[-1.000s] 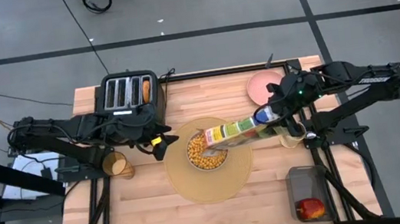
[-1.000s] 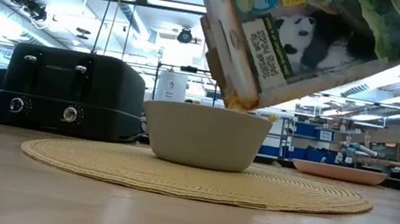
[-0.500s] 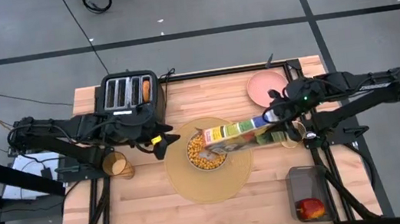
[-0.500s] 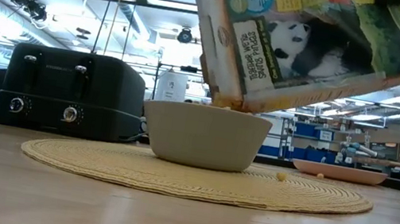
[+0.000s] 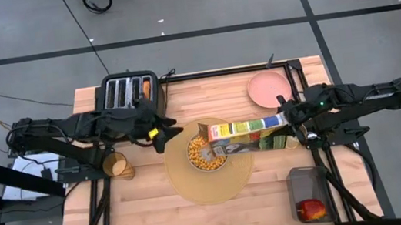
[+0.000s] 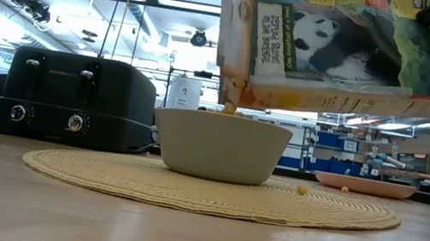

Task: Arrange a breakfast setting
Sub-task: Pour the cereal from the cereal box into the gray bowl

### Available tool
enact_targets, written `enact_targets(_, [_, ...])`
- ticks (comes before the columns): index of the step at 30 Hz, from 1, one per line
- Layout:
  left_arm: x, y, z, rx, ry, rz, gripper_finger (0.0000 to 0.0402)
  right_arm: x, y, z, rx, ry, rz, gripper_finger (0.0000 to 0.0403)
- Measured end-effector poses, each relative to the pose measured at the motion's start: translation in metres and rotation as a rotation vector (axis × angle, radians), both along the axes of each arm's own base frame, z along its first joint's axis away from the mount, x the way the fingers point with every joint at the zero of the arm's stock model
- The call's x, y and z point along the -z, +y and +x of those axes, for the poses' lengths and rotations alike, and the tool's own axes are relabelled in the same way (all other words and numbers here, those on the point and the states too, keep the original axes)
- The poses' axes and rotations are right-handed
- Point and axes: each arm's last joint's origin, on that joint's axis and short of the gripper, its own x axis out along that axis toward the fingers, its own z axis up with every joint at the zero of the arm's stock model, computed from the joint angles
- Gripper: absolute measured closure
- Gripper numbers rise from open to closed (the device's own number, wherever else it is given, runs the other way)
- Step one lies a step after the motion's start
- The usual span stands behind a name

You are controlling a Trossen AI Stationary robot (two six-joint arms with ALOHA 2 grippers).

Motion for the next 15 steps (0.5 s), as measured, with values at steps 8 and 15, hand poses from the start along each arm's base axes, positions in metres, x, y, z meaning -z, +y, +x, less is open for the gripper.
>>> enact_targets(8, [-0.014,0.012,-0.006,-0.032,-0.099,0.037,0.0171,0.022,0.000,-0.011,0.013,-0.131,0.054,0.0236])
enact_targets(15, [-0.030,0.015,-0.004,-0.078,-0.245,0.134,0.0171,0.015,-0.001,-0.022,0.009,-0.280,0.060,0.0236])
